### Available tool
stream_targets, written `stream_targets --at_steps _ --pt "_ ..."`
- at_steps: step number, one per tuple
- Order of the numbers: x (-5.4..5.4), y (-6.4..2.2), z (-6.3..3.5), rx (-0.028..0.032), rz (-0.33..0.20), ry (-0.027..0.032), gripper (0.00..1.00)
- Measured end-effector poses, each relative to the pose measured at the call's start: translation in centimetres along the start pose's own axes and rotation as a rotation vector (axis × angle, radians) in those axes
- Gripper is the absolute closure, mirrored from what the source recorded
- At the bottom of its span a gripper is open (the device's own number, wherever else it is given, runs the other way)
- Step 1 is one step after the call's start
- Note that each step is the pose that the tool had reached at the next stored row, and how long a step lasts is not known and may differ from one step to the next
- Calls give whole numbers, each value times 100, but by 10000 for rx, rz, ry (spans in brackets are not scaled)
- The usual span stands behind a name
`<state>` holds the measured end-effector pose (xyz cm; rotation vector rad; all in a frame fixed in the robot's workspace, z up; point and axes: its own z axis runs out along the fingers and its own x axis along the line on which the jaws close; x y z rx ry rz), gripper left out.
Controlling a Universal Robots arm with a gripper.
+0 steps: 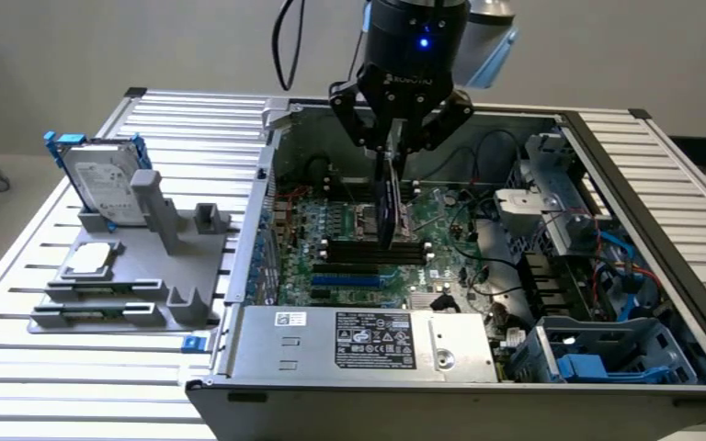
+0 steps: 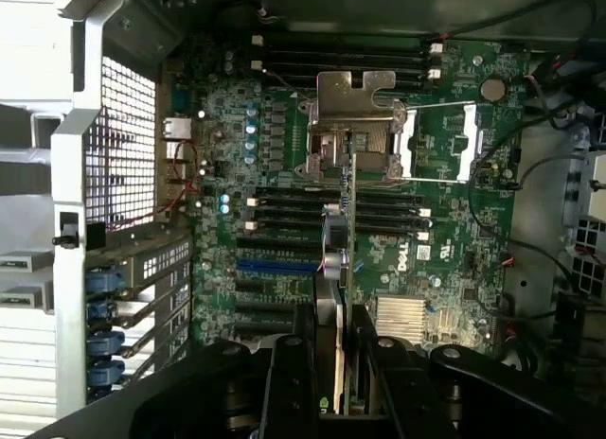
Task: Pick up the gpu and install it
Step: 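Pick up the gpu and move the gpu toward the slot, then insert the gpu into the slot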
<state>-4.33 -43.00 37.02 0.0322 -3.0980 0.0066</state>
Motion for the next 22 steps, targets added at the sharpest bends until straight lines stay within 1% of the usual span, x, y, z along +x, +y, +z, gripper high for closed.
stream_targets --at_steps 2,15,16,18,19,20,22 --pt "-1 3 13 -5 59 1 74" --pt "-1 3 14 -6 60 0 74" --pt "-2 3 14 -6 59 15 74" --pt "-1 3 14 -6 59 18 74" --pt "-1 2 17 -22 59 18 74" --pt "-1 2 23 -77 47 5 74" --pt "-2 3 27 -176 -210 -5 74"
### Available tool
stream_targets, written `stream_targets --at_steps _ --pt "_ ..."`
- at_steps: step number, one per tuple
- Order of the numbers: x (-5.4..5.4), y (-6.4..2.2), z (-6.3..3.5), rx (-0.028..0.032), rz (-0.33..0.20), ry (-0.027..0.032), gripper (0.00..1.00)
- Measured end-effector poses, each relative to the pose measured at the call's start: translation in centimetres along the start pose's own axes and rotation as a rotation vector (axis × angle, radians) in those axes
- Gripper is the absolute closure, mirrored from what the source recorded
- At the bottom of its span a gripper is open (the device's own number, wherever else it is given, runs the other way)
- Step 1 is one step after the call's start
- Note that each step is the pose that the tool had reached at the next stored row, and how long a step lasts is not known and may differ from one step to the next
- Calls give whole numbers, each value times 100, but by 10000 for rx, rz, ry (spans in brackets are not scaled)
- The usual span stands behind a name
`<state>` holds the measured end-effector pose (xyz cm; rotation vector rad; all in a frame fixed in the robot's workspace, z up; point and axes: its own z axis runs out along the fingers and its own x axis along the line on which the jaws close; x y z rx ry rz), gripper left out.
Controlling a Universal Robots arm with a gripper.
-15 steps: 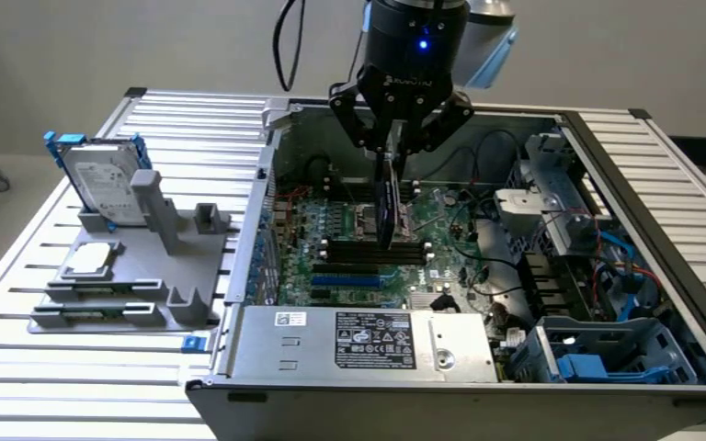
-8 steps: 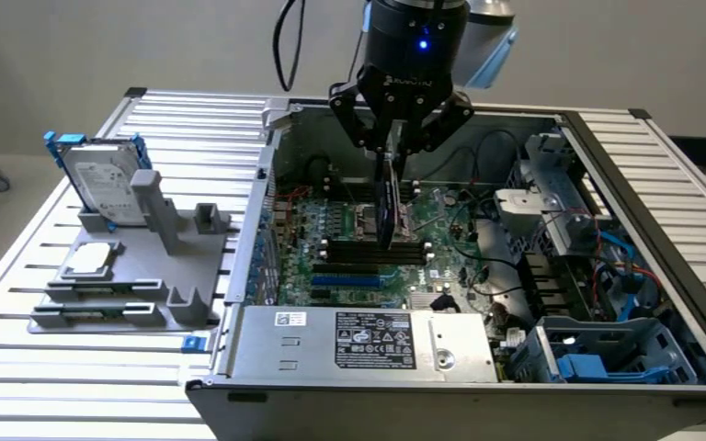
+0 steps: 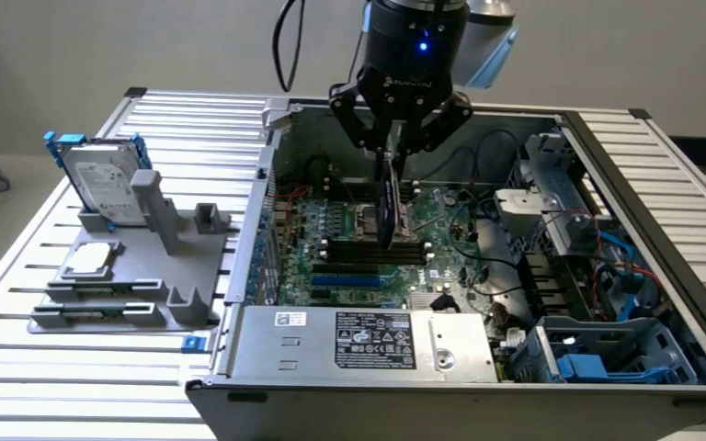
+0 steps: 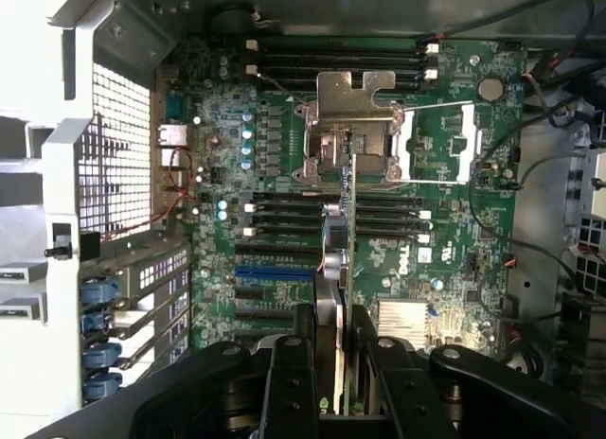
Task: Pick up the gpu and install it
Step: 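Insert the gpu into the slot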
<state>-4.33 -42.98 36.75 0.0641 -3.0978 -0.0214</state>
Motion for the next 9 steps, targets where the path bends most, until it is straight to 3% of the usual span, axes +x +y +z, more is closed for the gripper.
stream_targets --at_steps 3,9 --pt "0 0 8 -43 -519 3 74" --pt "-1 0 28 -35 -1616 21 74"
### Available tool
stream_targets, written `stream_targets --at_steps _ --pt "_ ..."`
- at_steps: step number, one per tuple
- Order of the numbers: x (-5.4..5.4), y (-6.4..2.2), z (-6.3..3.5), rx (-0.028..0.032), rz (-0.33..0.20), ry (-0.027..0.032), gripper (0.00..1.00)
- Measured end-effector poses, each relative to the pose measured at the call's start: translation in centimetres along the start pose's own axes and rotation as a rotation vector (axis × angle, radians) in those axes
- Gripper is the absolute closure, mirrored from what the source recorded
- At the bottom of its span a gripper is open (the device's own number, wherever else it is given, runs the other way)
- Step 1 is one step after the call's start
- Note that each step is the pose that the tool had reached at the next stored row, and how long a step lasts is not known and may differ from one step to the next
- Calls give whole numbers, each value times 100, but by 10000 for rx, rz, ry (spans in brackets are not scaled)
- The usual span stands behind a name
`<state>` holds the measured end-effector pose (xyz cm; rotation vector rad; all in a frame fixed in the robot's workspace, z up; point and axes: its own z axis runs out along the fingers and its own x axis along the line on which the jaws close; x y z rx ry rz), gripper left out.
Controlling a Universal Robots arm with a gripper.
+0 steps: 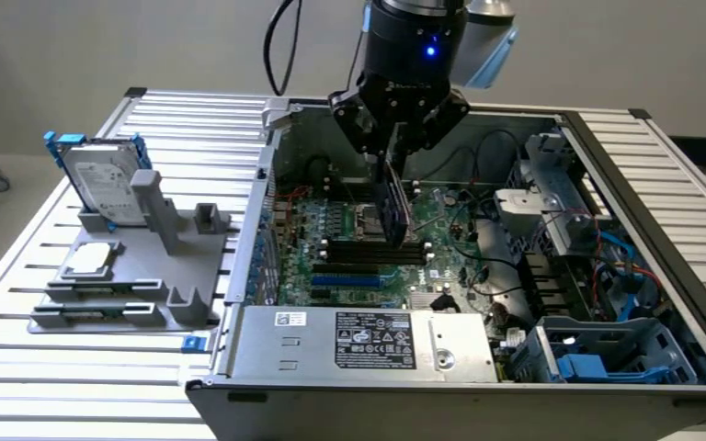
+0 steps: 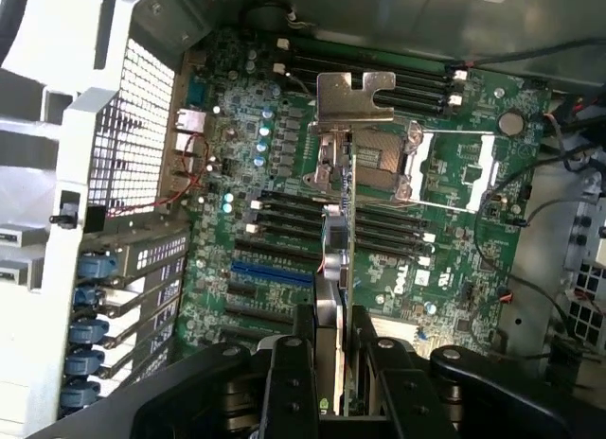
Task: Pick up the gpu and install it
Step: 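Insert the gpu into the slot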
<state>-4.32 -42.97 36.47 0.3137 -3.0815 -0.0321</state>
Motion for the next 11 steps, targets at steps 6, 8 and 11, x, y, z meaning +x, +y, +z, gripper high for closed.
stream_targets --at_steps 6,8,11 --pt "-1 -1 22 30 -1090 25 74" --pt "-1 -1 29 44 -1450 33 74" --pt "-2 -1 40 65 -1988 47 74"
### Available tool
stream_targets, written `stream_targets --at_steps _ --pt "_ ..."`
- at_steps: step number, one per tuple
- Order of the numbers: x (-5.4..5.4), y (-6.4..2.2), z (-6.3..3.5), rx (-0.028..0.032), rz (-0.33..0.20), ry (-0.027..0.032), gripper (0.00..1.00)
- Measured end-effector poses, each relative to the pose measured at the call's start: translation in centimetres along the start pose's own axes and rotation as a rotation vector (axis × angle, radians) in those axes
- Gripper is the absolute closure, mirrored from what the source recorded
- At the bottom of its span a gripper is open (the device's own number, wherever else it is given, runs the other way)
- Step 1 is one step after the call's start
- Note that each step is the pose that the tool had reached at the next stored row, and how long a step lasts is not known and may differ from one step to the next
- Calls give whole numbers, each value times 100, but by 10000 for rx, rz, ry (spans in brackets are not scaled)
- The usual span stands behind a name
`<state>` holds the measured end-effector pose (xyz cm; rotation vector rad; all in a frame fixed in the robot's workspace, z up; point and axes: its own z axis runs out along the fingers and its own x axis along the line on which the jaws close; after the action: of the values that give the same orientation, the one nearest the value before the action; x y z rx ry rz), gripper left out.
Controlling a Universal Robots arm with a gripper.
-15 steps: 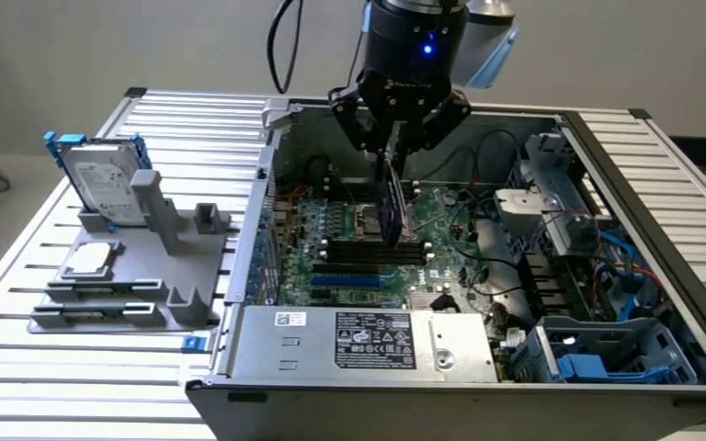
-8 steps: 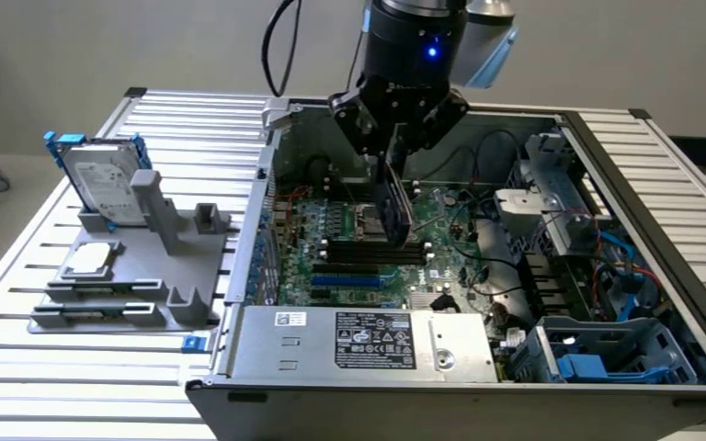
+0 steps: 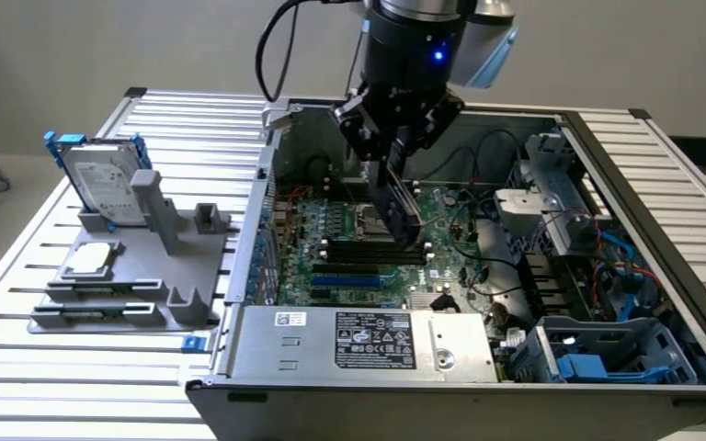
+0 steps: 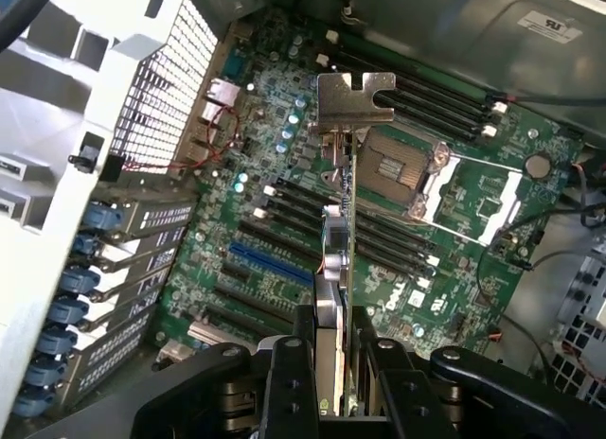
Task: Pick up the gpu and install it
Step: 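Insert the gpu into the slot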
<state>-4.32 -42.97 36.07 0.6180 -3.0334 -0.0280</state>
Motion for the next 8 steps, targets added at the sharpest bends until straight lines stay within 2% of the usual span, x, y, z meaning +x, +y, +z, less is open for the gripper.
stream_targets --at_steps 8 --pt "-1 -1 33 45 -1459 32 74"
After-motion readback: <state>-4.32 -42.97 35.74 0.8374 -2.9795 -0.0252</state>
